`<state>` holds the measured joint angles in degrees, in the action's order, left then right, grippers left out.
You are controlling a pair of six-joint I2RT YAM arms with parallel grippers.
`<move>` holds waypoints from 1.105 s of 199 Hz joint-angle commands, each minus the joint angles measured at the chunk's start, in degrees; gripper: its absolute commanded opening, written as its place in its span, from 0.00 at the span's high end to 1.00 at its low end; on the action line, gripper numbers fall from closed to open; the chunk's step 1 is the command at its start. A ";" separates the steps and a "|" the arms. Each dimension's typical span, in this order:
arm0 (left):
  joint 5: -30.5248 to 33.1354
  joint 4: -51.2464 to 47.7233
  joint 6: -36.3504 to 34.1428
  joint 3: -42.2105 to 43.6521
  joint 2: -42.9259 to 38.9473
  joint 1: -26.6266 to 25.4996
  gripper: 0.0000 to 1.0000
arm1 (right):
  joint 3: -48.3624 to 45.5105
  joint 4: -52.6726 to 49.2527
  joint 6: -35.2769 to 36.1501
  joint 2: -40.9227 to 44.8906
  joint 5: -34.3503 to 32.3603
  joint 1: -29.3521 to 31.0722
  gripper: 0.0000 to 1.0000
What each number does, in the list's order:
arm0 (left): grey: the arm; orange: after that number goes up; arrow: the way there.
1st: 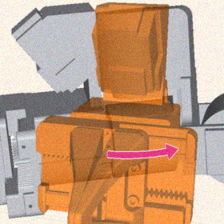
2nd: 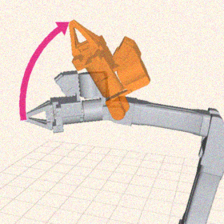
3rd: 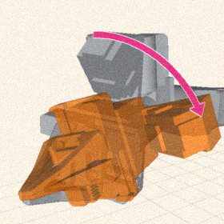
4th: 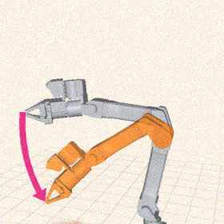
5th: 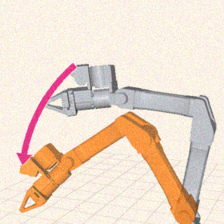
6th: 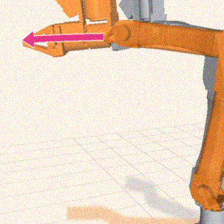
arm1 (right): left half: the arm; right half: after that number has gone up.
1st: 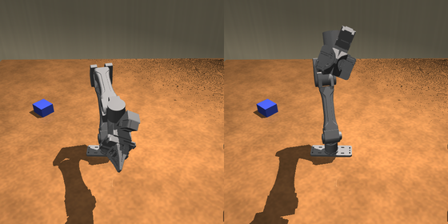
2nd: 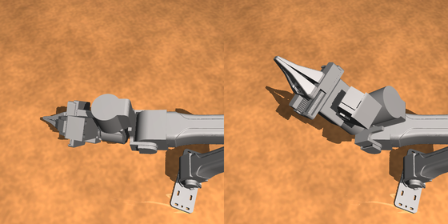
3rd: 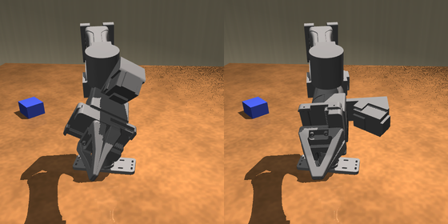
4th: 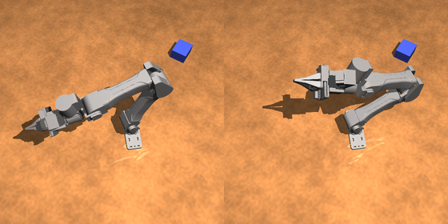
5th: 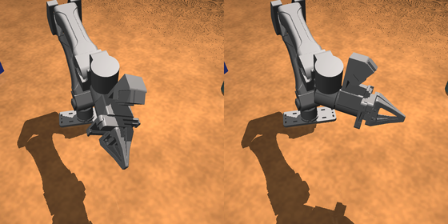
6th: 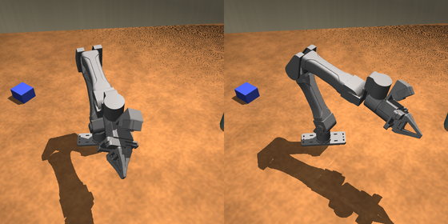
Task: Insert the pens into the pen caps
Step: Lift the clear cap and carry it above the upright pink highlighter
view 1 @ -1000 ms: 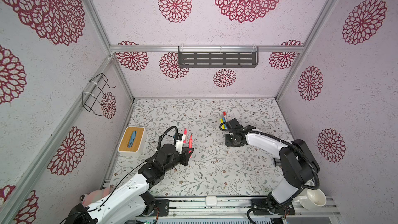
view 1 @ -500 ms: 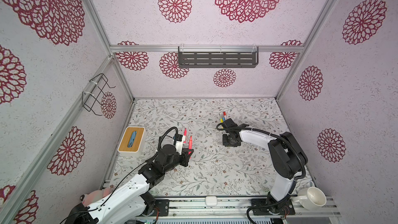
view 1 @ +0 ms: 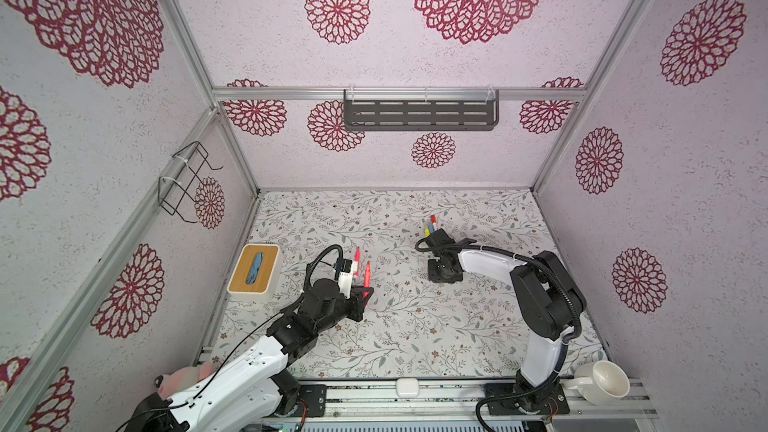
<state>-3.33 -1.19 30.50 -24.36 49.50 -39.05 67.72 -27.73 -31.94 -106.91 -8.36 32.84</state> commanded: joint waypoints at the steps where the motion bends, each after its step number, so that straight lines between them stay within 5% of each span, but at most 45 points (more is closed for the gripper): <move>1: 0.24 0.49 0.22 0.88 -0.80 0.44 1.00 | -0.40 -1.27 0.44 -0.43 -0.87 -0.06 0.80; 48: 0.21 0.22 0.16 0.52 -0.85 0.40 1.00 | -0.01 -0.76 4.50 2.57 5.11 2.22 1.00; 139: -3.48 5.04 3.00 0.55 0.90 0.38 1.00 | -9.63 21.59 3.11 27.81 22.68 3.46 1.00; 220: -3.72 15.03 6.40 1.29 6.06 -4.94 1.00 | -16.18 35.87 -1.38 38.78 26.89 3.46 0.99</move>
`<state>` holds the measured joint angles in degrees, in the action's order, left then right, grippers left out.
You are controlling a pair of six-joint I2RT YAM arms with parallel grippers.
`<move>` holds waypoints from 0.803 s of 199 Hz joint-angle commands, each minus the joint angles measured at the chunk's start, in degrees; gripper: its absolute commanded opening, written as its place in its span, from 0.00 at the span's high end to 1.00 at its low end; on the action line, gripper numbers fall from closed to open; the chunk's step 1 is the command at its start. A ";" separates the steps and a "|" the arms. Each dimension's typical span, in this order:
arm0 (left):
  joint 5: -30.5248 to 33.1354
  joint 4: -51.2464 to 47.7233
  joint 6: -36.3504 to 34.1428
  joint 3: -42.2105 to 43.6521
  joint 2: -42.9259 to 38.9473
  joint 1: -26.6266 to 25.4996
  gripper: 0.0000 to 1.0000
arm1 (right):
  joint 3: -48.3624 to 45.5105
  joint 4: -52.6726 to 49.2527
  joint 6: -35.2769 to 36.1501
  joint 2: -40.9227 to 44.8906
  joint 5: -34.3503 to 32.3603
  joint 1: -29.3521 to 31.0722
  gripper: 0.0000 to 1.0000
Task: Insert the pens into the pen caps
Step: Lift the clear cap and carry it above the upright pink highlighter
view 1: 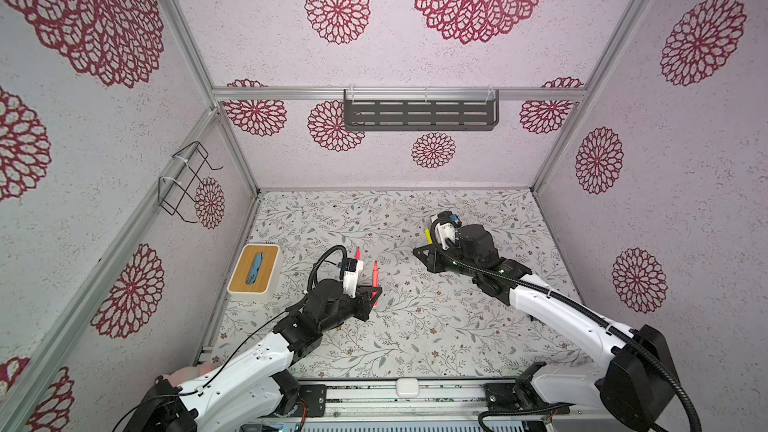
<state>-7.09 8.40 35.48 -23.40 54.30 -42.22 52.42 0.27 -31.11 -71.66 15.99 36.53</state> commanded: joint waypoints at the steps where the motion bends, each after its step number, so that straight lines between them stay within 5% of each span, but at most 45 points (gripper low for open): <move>1: 0.09 5.55 1.42 0.30 1.38 -1.88 1.00 | -0.99 8.06 -2.29 3.62 2.59 -0.24 0.99; 41: 0.68 9.79 2.27 -0.40 4.93 -4.39 1.00 | -4.86 17.77 -6.20 5.48 5.18 -0.24 0.96; 160: 1.35 12.78 1.90 -4.72 10.92 -8.66 1.00 | -6.26 24.97 -9.09 1.71 7.92 1.87 0.95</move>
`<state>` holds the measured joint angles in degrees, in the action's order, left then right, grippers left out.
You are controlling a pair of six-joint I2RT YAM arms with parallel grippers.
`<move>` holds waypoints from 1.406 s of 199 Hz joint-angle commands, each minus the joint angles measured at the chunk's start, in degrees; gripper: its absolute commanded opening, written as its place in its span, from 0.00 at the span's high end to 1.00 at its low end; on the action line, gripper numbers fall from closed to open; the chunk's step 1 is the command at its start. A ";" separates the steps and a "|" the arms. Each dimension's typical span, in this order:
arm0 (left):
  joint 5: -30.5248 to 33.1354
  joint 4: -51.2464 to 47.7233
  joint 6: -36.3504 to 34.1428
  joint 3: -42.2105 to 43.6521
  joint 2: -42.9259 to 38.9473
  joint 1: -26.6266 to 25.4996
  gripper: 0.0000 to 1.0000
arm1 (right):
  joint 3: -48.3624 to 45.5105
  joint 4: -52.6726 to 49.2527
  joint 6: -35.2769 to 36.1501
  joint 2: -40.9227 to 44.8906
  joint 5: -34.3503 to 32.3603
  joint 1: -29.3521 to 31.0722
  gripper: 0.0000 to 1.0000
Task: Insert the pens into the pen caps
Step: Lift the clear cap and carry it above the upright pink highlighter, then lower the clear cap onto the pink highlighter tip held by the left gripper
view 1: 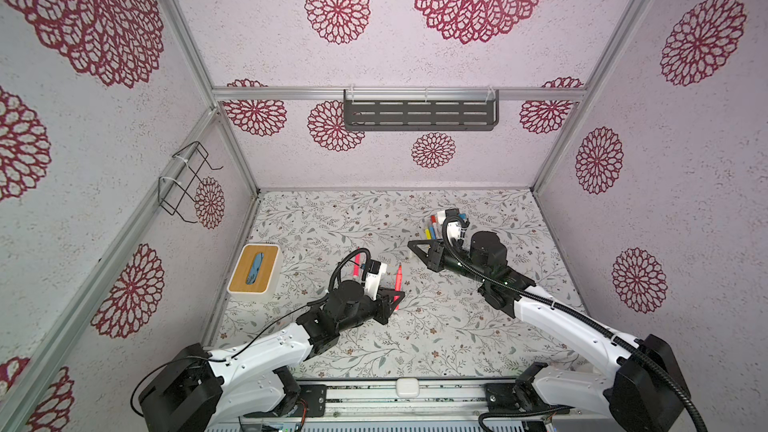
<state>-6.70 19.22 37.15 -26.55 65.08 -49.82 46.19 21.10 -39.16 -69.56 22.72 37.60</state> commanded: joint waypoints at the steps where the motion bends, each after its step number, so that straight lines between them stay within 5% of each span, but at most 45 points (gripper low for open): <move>1: 0.97 1.91 0.22 -1.62 0.14 -1.06 1.00 | 0.00 4.13 -1.03 -0.39 1.18 0.80 0.95; 280: 2.60 -1.38 -1.87 -3.77 -3.00 -1.76 1.00 | -2.80 9.10 -0.68 -1.14 2.66 3.18 0.94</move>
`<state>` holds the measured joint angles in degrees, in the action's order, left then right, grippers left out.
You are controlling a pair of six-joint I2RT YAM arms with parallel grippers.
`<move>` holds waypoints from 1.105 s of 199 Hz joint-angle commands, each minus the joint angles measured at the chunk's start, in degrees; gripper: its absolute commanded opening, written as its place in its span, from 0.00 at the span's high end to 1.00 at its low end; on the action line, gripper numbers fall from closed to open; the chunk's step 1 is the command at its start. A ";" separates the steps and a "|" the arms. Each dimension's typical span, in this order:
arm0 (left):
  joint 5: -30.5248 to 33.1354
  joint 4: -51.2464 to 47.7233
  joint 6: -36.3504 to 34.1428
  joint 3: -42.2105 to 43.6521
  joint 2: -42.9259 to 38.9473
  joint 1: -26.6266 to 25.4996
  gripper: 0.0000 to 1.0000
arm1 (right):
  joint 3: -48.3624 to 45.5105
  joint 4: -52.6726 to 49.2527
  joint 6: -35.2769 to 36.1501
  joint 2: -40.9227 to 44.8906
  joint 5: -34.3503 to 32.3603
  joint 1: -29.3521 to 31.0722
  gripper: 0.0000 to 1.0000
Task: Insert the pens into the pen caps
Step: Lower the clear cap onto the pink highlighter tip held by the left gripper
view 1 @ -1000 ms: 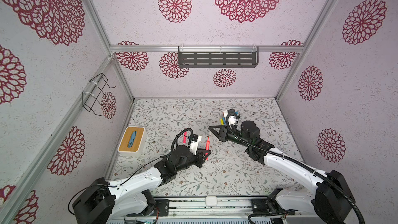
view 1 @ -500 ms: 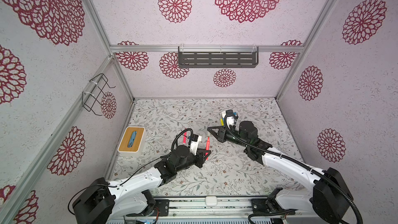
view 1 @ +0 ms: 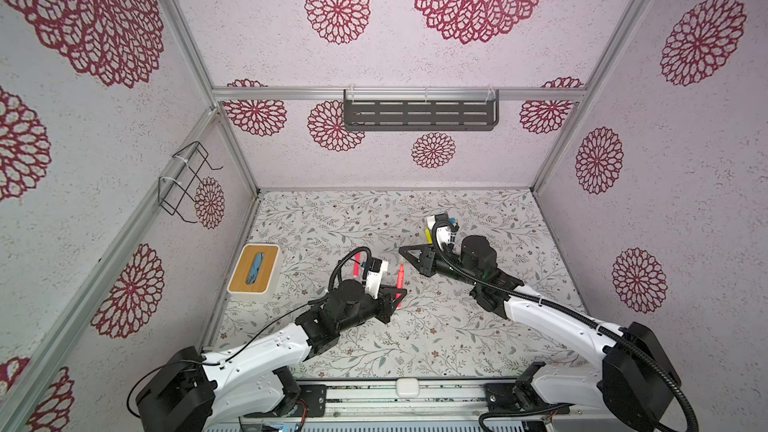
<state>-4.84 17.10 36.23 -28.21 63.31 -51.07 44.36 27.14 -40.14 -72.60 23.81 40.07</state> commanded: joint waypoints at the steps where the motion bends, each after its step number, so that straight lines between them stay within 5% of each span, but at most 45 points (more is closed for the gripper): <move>1: 0.73 0.74 -0.97 -2.16 -1.20 -0.52 1.00 | -1.00 3.08 0.27 1.92 1.58 0.75 0.94; 122: -0.87 5.40 -0.75 -2.88 -1.47 -0.43 1.00 | -4.46 7.46 2.98 4.93 4.60 1.76 0.86; 182: -1.29 5.13 -1.67 -3.26 -2.68 -0.46 1.00 | -4.55 3.49 6.39 10.51 4.88 1.76 0.46; 220: -2.65 5.22 -1.60 -3.39 -2.25 -0.40 1.00 | -3.83 0.18 7.69 13.59 3.23 1.50 0.43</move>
<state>-6.11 20.73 35.27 -30.63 61.34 -51.11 38.79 28.58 -34.89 -61.39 27.70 41.63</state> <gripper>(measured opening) 0.174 0.565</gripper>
